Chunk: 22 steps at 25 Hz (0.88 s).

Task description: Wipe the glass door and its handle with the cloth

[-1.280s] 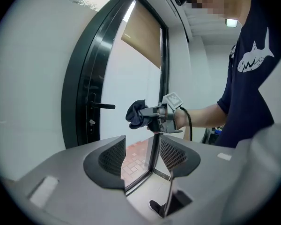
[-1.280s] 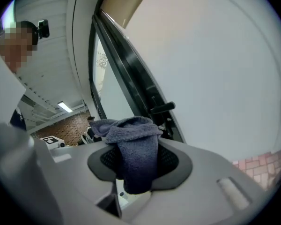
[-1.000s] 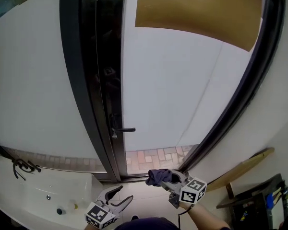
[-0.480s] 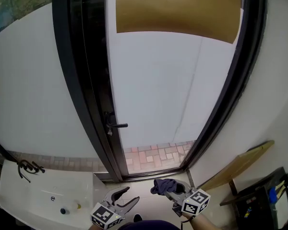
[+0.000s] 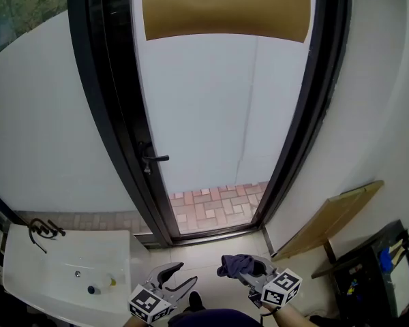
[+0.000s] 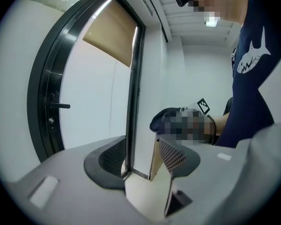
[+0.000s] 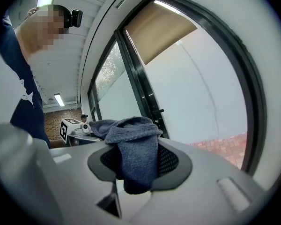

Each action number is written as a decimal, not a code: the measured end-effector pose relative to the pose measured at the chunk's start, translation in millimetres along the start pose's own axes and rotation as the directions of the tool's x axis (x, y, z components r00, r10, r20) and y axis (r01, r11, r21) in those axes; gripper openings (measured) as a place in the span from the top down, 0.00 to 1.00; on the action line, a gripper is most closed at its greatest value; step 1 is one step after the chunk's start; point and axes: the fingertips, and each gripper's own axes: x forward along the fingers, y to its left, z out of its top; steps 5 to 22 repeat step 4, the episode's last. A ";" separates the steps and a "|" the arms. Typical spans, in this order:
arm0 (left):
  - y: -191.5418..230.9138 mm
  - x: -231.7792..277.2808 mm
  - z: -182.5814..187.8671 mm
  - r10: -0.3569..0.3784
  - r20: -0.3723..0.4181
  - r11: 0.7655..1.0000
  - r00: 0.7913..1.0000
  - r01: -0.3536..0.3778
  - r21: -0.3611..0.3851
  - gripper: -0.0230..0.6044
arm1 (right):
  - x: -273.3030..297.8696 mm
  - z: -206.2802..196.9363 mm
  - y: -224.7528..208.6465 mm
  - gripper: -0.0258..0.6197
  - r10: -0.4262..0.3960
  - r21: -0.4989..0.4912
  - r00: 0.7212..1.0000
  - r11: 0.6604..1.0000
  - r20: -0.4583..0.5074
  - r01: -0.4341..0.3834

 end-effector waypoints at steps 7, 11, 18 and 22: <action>-26.8 -9.7 -3.1 0.014 0.014 1.000 1.000 -0.014 0.009 0.62 | -27.2 -9.7 13.4 0.73 0.004 -0.008 1.000 1.000 0.006 -0.004; -26.8 -9.7 -3.1 0.014 0.014 1.000 1.000 -0.014 0.009 0.62 | -27.2 -9.7 13.4 0.73 0.004 -0.008 1.000 1.000 0.006 -0.004; -26.8 -9.7 -3.1 0.014 0.014 1.000 1.000 -0.014 0.009 0.62 | -27.2 -9.7 13.4 0.73 0.004 -0.008 1.000 1.000 0.006 -0.004; -26.8 -9.7 -3.1 0.014 0.014 1.000 1.000 -0.014 0.009 0.62 | -27.2 -9.7 13.4 0.73 0.004 -0.008 1.000 1.000 0.006 -0.004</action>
